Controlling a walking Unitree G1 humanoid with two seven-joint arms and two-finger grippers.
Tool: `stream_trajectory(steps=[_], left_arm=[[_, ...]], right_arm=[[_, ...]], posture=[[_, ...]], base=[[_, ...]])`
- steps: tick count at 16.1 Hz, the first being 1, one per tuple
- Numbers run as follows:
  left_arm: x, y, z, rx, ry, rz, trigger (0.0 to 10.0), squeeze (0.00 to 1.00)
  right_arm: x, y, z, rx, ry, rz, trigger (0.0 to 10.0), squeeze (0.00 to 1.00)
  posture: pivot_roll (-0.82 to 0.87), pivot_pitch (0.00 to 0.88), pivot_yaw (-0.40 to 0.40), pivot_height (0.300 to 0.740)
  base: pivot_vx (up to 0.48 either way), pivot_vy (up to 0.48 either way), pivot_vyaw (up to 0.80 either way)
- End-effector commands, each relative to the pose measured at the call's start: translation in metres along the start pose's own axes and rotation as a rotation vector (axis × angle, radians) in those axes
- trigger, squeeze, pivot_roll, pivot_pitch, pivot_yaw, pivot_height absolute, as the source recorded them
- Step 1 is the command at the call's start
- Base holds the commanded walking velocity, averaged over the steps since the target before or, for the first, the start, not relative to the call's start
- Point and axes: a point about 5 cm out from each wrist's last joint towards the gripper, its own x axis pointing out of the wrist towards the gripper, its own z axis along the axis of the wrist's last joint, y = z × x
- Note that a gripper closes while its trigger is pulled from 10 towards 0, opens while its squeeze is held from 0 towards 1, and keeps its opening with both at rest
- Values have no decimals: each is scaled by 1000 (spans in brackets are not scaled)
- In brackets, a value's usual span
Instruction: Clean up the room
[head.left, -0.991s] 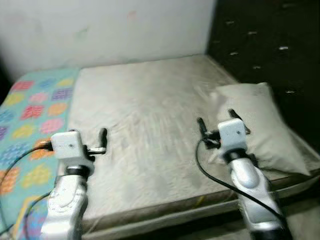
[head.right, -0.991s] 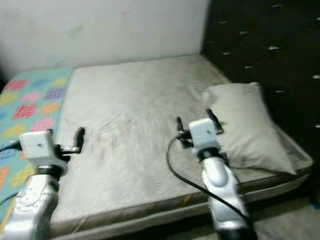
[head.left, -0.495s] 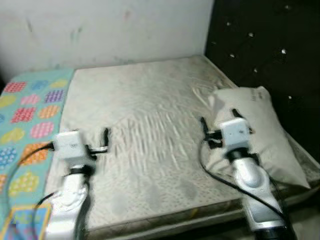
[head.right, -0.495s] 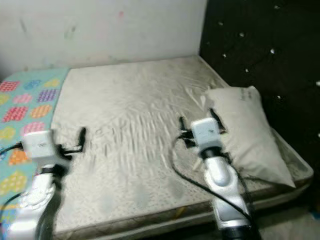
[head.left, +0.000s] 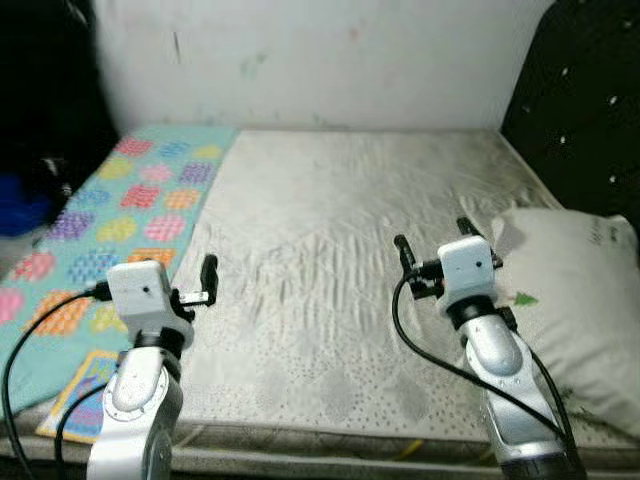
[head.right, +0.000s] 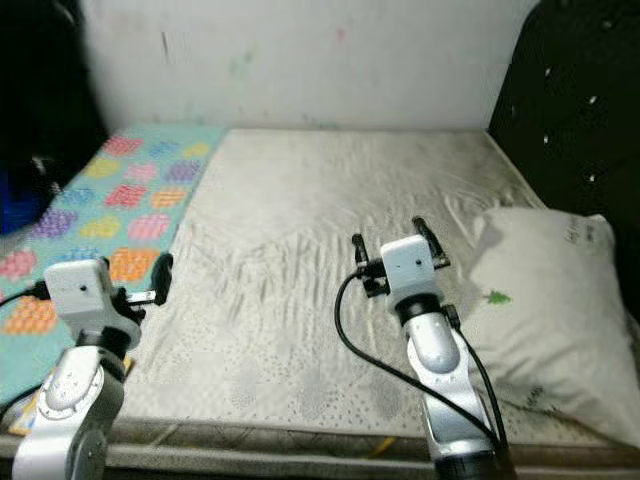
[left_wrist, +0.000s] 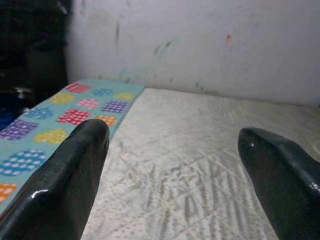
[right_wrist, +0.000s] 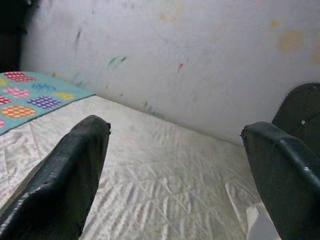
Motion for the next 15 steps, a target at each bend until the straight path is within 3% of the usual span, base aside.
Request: stream_trajectory(steps=[1,6,10,12,15], left_arm=[[2,-4,-2,6,7,-15,10000,0],[18,-7,2,11,-24,-46,10000,0],[46,-15,14,44,-68,-128,10000,0],[58,-19,19,40,-93,-136,10000,0],[62,-22,23,21,-138,-108,10000,0]], right_arm=[[0,-4,2,33,-17,-17,10000,0],[8,-8,7,75,-59,-65,10000,0],[4,-20,4,101,-83,-194,10000,0],[5,-21,4,98,-89,-203,10000,0],[24,-27,14,63,-133,-146,10000,0]], posture=[[-53,0,14,740],[-66,0,76,740],[-136,0,188,740],[-155,0,191,740],[-134,0,116,740]], base=[[0,-274,0],[0,0,0],[0,0,0],[0,0,0],[0,0,0]])
